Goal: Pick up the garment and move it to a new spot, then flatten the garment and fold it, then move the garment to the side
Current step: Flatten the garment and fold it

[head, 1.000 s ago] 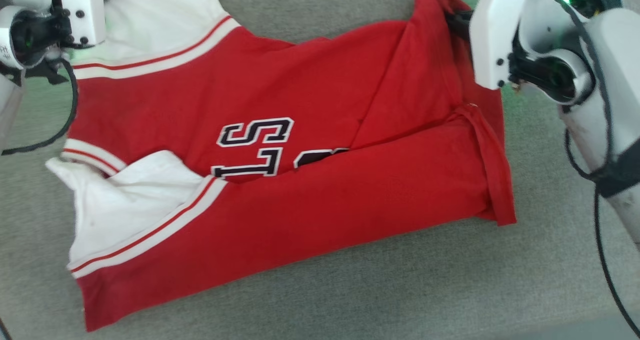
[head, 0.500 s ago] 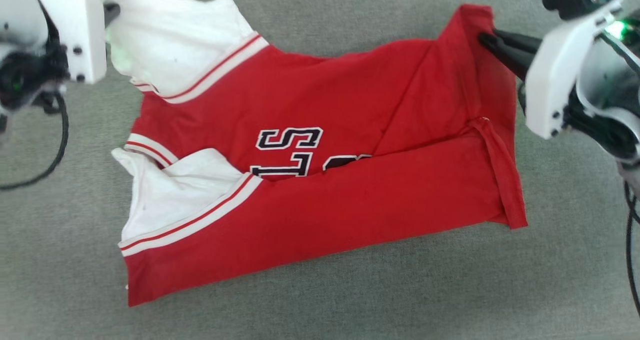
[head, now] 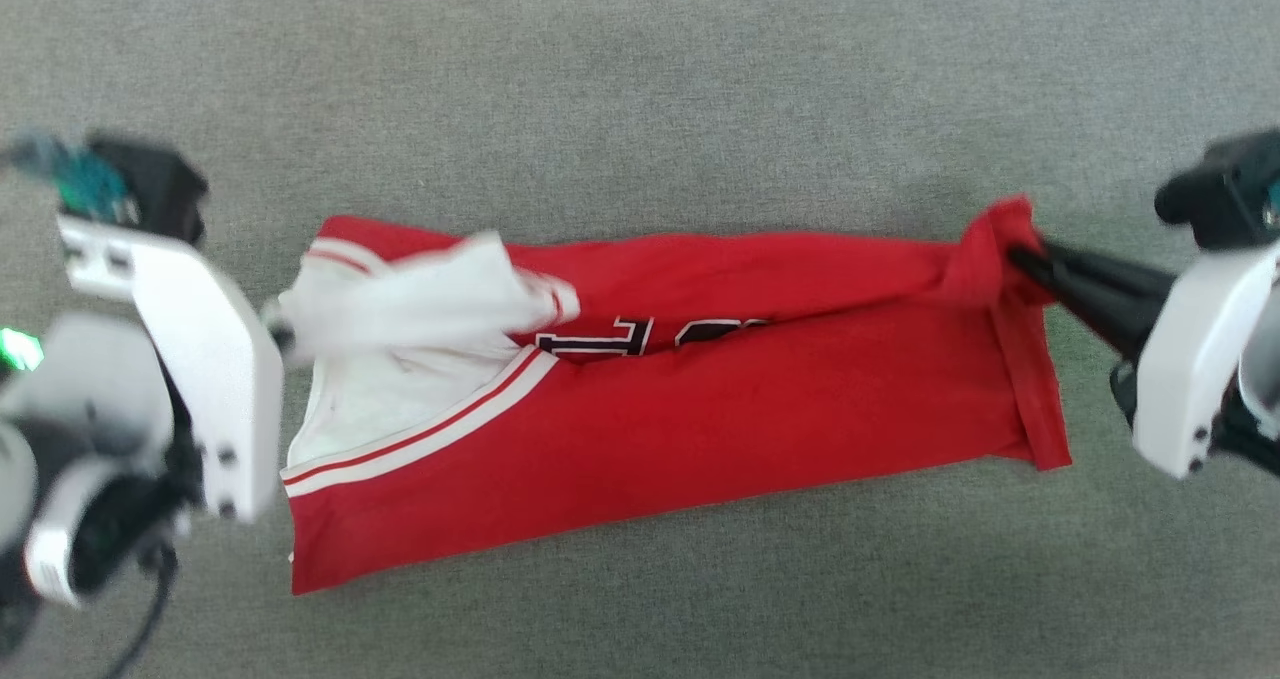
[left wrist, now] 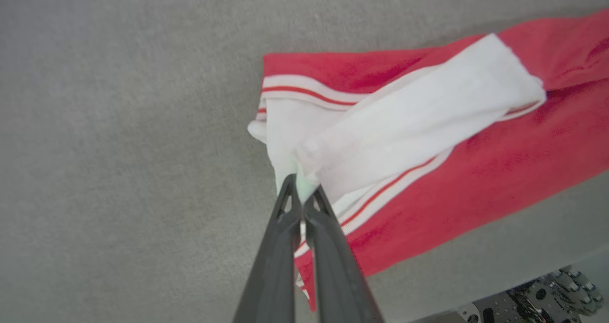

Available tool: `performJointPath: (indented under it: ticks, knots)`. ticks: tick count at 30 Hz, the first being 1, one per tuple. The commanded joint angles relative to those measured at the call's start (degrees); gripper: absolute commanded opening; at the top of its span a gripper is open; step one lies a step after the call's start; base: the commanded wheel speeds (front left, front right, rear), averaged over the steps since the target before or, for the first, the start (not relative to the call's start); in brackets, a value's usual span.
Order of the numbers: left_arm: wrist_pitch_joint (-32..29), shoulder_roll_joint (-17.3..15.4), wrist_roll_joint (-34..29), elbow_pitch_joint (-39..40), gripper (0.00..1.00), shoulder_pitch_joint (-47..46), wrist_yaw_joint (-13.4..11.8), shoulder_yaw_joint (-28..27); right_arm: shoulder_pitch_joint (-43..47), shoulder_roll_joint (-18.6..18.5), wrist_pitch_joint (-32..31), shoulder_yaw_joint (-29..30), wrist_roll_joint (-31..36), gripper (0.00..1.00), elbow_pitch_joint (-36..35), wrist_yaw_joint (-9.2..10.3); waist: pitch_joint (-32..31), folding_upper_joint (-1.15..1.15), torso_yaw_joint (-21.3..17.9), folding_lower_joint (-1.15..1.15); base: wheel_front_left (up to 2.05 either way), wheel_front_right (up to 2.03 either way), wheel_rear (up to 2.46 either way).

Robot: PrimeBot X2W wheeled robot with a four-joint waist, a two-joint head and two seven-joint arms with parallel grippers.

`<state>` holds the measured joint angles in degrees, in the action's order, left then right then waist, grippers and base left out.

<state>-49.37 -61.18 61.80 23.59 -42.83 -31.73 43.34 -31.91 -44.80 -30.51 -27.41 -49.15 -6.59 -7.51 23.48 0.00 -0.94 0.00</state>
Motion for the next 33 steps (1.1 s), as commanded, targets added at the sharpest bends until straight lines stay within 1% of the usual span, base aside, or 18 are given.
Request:
performJointPath:
  ticks: [1,3,5,6,10,11,12,13,14,15,16,17,21,23,27,30,33]
  knots:
    - [0.36,-0.21,0.96,0.49,0.0,1.29,-0.82,0.03,1.09,0.0,-0.12,0.47,-0.27,0.0,-0.36,0.05,0.02,0.0,0.01,0.0,0.0,0.0,0.0]
    - [0.86,-0.83,1.28,2.75,0.0,4.47,-2.79,0.75,4.43,0.27,-0.51,1.8,-1.01,0.0,-1.1,0.05,0.02,0.0,0.07,0.0,0.0,0.0,0.0]
    - [1.62,-0.89,1.77,3.04,0.0,7.35,-3.62,1.67,7.02,1.08,-0.7,3.03,-1.11,0.0,-1.11,0.05,-0.02,0.0,0.04,0.0,0.0,0.0,0.0]
    - [2.1,-0.18,2.65,2.68,0.0,8.7,-3.53,2.15,8.14,1.51,-0.95,3.12,-1.02,0.0,-0.93,0.05,-0.04,0.0,0.02,0.0,0.0,0.0,0.0]
    - [3.73,2.58,4.9,-2.09,0.0,11.99,-1.54,3.35,10.58,4.26,-1.38,2.96,-0.89,0.0,1.37,0.05,-0.45,0.0,-0.23,0.0,0.0,0.0,0.0]
    - [4.32,3.12,4.66,-3.74,0.0,12.41,-0.73,3.57,10.71,4.92,-1.31,3.03,-0.58,0.04,2.18,0.05,-0.56,0.0,-0.31,0.0,0.0,0.0,0.0]
    - [5.07,4.08,5.15,-5.25,0.0,12.69,-0.13,3.42,10.82,5.67,-1.06,3.16,-0.35,0.38,2.82,0.05,-0.69,0.0,-0.35,0.0,0.0,0.0,0.0]
    - [5.74,4.78,5.49,-6.79,0.05,12.97,0.53,3.35,11.05,6.26,-1.14,3.12,0.0,0.91,3.37,0.05,-0.84,0.0,-0.45,0.0,0.0,0.0,0.0]
    - [6.49,5.06,5.18,-8.02,0.43,13.06,1.41,3.44,11.39,6.81,-1.38,3.32,-0.19,1.0,3.91,0.05,-0.95,0.0,-0.52,0.0,0.0,0.0,0.0]
    - [7.75,5.55,5.05,-9.03,1.0,13.12,2.03,3.05,11.63,7.56,-1.39,3.82,-0.76,1.0,4.15,0.05,-1.09,0.0,-0.59,0.0,0.0,0.0,0.0]
    - [8.92,6.05,5.27,-9.91,1.0,13.36,2.49,2.57,11.96,8.28,-1.61,4.54,-1.54,1.0,4.2,0.05,-1.24,0.0,-0.7,0.0,0.0,0.0,0.0]
    - [11.67,6.35,5.01,-10.88,1.0,14.09,3.47,1.64,12.73,8.99,-2.4,5.92,-2.56,1.0,3.82,0.05,-1.57,0.0,-1.03,0.0,0.0,0.0,0.0]
    - [18.26,6.14,4.16,-10.4,1.0,15.57,5.37,-0.72,14.78,9.83,-4.44,9.91,-4.63,1.0,2.93,0.04,-2.04,0.0,-1.31,0.0,0.0,0.0,0.0]
    - [22.34,6.15,3.47,-10.03,1.0,16.57,6.32,-2.09,15.37,9.64,-5.33,12.58,-4.27,1.0,3.03,0.05,-2.11,0.0,-1.24,0.0,0.0,0.0,0.0]
    - [30.27,6.44,1.79,-9.57,1.0,18.45,8.24,-4.11,15.87,10.9,-7.4,16.58,-4.78,1.0,2.84,0.04,-1.9,0.0,-0.68,0.0,0.0,0.0,0.0]
    - [36.17,7.25,0.08,-9.82,1.0,19.95,9.78,-5.03,14.71,12.09,-9.17,17.97,-4.02,1.0,3.81,0.04,-1.58,0.0,-0.08,0.0,0.0,0.0,0.0]
    - [41.53,8.19,-1.04,-10.86,1.0,21.39,11.02,-5.71,13.21,13.32,-11.71,17.57,-3.99,1.0,5.57,0.04,-1.35,0.0,0.67,0.0,0.0,0.0,0.0]
